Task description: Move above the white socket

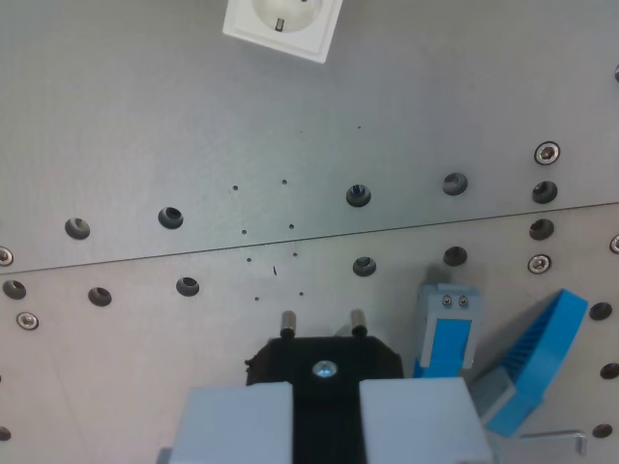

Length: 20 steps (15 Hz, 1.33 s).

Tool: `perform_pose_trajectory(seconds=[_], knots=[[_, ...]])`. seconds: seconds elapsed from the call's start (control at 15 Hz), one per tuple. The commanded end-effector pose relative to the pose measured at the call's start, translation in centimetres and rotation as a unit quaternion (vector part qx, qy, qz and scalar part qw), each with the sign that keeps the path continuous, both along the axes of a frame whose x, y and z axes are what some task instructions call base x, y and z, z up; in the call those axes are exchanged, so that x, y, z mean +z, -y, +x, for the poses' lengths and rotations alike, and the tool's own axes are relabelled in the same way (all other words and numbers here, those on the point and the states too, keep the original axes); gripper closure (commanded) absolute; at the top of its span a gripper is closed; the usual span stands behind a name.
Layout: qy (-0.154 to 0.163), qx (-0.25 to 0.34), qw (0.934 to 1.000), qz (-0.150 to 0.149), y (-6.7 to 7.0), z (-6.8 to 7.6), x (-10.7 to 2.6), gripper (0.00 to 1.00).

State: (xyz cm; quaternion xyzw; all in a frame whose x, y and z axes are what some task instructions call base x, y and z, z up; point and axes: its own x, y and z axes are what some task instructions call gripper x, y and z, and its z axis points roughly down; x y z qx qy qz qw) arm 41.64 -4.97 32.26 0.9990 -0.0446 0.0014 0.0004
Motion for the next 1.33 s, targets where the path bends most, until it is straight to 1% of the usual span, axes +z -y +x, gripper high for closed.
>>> perform_pose_trajectory(seconds=[0.07,0.47,0.73,1.07,1.33], knots=[[0.000,0.000,1.0000,0.000,0.0,0.0,0.0,1.00],[0.001,-0.003,1.0000,0.000,0.0,0.0,-0.1,1.00],[0.002,-0.010,1.0000,0.000,0.0,0.1,-0.4,1.00],[0.010,-0.024,0.9996,-0.001,0.0,0.4,-1.2,1.00],[0.016,-0.037,0.9992,-0.002,0.0,0.8,-2.1,1.00]])
